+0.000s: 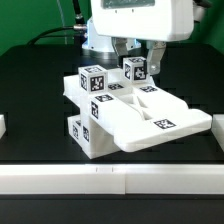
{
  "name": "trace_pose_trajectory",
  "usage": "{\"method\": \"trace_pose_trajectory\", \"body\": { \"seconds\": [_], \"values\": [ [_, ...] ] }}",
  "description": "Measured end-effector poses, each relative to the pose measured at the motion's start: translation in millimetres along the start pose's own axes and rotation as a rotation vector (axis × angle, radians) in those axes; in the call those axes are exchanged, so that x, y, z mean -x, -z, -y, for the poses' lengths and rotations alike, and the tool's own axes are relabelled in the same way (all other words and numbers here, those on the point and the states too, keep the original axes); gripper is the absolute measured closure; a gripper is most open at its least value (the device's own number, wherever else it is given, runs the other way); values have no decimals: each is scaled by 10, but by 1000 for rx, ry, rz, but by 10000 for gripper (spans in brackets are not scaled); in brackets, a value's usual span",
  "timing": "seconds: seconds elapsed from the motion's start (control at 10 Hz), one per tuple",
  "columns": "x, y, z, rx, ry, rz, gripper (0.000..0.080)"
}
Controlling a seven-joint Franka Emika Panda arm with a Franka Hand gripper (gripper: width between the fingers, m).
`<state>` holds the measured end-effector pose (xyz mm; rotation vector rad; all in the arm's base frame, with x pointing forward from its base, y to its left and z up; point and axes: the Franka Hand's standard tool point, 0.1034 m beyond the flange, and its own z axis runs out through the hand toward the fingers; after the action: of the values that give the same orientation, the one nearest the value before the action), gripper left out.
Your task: Assemble chair
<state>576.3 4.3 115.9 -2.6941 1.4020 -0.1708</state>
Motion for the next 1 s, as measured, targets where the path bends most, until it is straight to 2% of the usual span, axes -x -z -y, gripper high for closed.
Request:
{"method": "trace_pose_trajectory", "body": {
  "seconds": [0.4, 0.6, 1.0],
  "values": [
    [-1, 1, 0, 4, 279, -2, 150],
    [2, 18, 34, 25, 481, -12, 150],
    [10, 17, 40, 34, 768, -12, 150]
  ]
}}
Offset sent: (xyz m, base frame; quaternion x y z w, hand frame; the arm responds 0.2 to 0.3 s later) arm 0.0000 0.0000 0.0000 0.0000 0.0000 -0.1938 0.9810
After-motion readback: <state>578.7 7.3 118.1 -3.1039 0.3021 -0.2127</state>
